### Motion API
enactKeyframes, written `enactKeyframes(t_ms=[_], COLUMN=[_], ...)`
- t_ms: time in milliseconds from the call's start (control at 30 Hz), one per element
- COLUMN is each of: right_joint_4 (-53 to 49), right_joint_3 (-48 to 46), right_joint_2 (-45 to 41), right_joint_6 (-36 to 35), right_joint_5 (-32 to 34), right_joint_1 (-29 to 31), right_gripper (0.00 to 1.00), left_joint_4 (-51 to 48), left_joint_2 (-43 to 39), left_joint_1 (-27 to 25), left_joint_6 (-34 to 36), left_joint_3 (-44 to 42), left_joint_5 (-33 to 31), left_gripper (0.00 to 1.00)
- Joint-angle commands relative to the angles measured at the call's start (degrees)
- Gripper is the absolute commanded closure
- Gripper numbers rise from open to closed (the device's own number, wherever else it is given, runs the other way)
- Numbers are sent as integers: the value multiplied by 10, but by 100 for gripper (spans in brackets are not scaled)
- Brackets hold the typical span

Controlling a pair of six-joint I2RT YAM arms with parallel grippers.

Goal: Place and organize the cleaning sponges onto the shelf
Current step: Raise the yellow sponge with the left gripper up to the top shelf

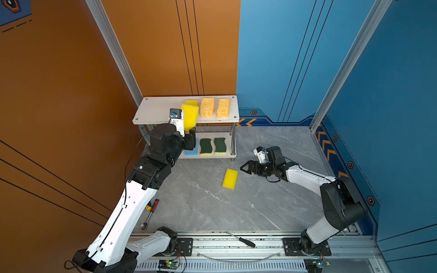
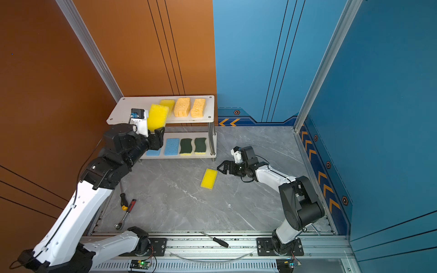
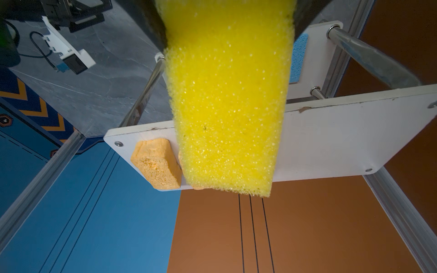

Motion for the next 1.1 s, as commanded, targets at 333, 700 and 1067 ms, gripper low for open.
enactKeyframes(t_ms=[333, 700, 1067], right_joint_4=[-6, -7, 1], right_joint_3=[4, 6, -9], right_joint_2=[-16, -19, -30], right_joint_6=[10, 14, 19], right_joint_5=[4, 2, 10], right_joint_1=[8, 13, 17], right_gripper=[0, 0, 0], left_joint_4=[-12, -29, -28], left_joint_2=[120, 214, 262], left_joint_1=[171, 238, 257], left_joint_6=[-18, -38, -52], left_joint_3=[122, 194, 227], left_joint_5=[135, 219, 234], left_gripper=[35, 35, 36])
